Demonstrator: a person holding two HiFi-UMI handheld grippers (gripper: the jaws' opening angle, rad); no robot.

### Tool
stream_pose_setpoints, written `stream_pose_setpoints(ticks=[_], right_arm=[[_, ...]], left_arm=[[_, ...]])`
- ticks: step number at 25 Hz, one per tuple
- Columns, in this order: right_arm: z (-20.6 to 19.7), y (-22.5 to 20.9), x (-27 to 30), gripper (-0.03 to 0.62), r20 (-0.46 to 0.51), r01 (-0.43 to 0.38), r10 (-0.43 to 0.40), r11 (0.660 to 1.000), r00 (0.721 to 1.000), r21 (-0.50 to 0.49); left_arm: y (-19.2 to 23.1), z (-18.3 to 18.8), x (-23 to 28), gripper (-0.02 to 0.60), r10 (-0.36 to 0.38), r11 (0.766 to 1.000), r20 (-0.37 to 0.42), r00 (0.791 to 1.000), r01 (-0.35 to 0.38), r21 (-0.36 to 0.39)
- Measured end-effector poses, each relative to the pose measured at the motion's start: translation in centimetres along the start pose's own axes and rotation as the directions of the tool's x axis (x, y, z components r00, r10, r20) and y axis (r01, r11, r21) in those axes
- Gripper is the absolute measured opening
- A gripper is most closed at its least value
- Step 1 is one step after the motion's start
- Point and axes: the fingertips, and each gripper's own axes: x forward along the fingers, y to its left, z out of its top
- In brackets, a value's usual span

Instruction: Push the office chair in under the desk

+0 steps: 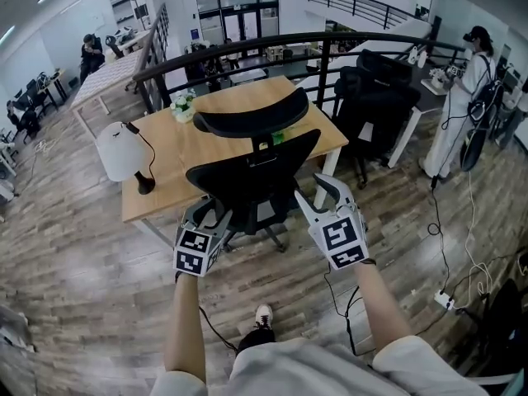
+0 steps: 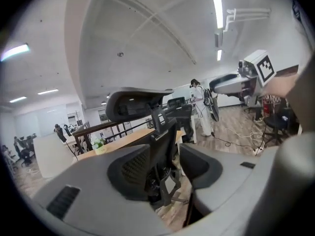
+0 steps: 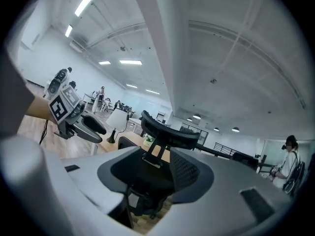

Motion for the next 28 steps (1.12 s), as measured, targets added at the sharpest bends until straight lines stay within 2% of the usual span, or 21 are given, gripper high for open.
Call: stream_pose_setpoints(ticks=[4, 9, 16, 20, 21, 23, 24, 28], right_arm=[[-0.8, -0.2, -4.5, 0.206, 0.001, 0.006, -0.006, 0.999, 1.0, 0.047], [-0.5, 0.0, -10.0, 0.202, 0.048, -0.02, 0.015, 0.995, 0.999, 0.099], [1.8, 0.6, -17.1, 0.19, 0.143, -0.075, 0.06, 0.992, 0.988, 0.104], [2.8, 0.8, -20.1, 0.145, 0.202, -0.094, 0.067, 0.988, 0.977, 0.124], [2.8, 0.9, -20.7, 0.094, 0.214, -0.093, 0.064, 0.987, 0.975, 0.131], [2.7, 1.1, -21.6, 0.043, 0.222, -0.095, 0.063, 0.986, 0.973, 0.137], [2.6, 1.3, -21.9, 0.032, 0.218, -0.102, 0.07, 0.985, 0.973, 0.138], [1.9, 1.6, -23.0, 0.014, 0.201, -0.127, 0.093, 0.978, 0.975, 0.164]], left_arm=[[-3.6, 1.2, -3.8, 0.221, 0.033, 0.999, 0.044, 0.998, -0.032, -0.011], [-7.6, 3.5, -8.4, 0.219, 0.072, 0.997, 0.104, 0.992, -0.071, -0.007], [-13.0, 8.0, -13.2, 0.216, 0.088, 0.995, 0.216, 0.973, -0.096, 0.027], [-15.2, 10.3, -15.1, 0.188, 0.1, 0.994, 0.267, 0.958, -0.107, 0.013], [-15.8, 10.6, -15.4, 0.178, 0.1, 0.994, 0.278, 0.955, -0.105, 0.004], [-16.9, 11.1, -15.8, 0.172, 0.099, 0.995, 0.296, 0.95, -0.1, -0.011], [-17.3, 11.3, -16.1, 0.168, 0.102, 0.995, 0.301, 0.948, -0.101, -0.019], [-18.6, 11.7, -16.7, 0.081, 0.12, 0.993, 0.309, 0.944, -0.11, -0.049]])
